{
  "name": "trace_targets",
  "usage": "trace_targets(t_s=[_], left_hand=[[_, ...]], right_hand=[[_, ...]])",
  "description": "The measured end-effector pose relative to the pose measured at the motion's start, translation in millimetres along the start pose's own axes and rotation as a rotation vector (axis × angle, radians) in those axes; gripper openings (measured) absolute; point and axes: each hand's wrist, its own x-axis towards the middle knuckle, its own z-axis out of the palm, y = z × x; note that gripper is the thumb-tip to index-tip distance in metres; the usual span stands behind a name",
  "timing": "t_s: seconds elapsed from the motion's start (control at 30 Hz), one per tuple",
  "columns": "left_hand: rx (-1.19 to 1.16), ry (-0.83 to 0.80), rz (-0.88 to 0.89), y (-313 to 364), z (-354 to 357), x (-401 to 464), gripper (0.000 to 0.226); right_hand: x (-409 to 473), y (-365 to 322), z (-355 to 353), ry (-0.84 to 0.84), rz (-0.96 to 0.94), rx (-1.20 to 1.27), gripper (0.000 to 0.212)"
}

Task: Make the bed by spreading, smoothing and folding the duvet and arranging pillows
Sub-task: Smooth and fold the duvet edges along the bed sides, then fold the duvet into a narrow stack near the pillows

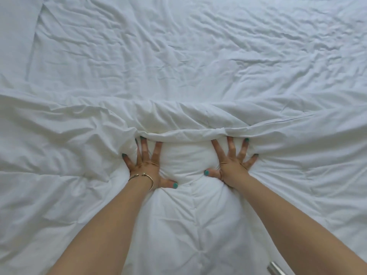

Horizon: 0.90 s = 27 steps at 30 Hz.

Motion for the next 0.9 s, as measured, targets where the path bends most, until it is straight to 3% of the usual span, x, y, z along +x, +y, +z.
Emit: trace_targets(t_s=[0.1, 0.2, 0.27, 0.37, 0.47, 0.57, 0.63, 0.7, 0.77, 0.87, 0.9], left_hand=[[-0.080, 0.058, 0.054, -0.3, -5.9, -18.6, 0.148], [-0.468, 0.335, 0.134, -21.5, -31.4, -23.7, 0.108], [-0.283, 0.428, 0.106, -29.5, -46.7, -23.9, 0.111], [0.127, 0.291, 0.002, -14.7, -49.1, -25.3, 0.111], [0.256, 0.310, -0.003, -4.0, -67.2, -28.8, 0.066], [0.171, 0.665, 0.076, 2.0, -111.8, -28.9, 0.029], [0.100, 0.715, 0.103, 17.4, -131.7, -21.4, 0.037], [-0.038, 0.507, 0.069, 31.5, -127.4, -12.3, 0.076], [-0.068, 0.393, 0.006, 34.1, -102.7, 2.6, 0.107], [0.027, 0.368, 0.025, 26.7, -49.2, 17.4, 0.098], [0.030, 0.382, 0.035, 25.0, -36.6, 20.7, 0.094]], right_hand=[[-10.2, 3.9, -21.0, 0.065, -0.038, 0.071, 0.102], [-8.0, 21.3, -55.6, 0.410, -0.123, 0.159, 0.095], [-3.3, 26.5, -59.8, 0.395, -0.087, 0.145, 0.101], [-8.1, 7.1, -35.0, 0.389, 0.020, 0.112, 0.081], [-27.8, 4.2, -30.1, 0.567, 0.072, 0.075, 0.044], [-28.3, 18.8, -80.7, 0.809, 0.082, 0.261, 0.041], [-12.9, 26.7, -117.9, 0.787, 0.090, 0.361, 0.046], [-5.6, 28.2, -122.4, 0.573, 0.083, 0.512, 0.075], [-3.6, 29.4, -104.2, 0.516, 0.025, 0.582, 0.096], [1.7, 31.9, -46.0, 0.545, -0.180, 0.403, 0.083], [8.1, 32.6, -30.4, 0.509, -0.172, 0.315, 0.081]])
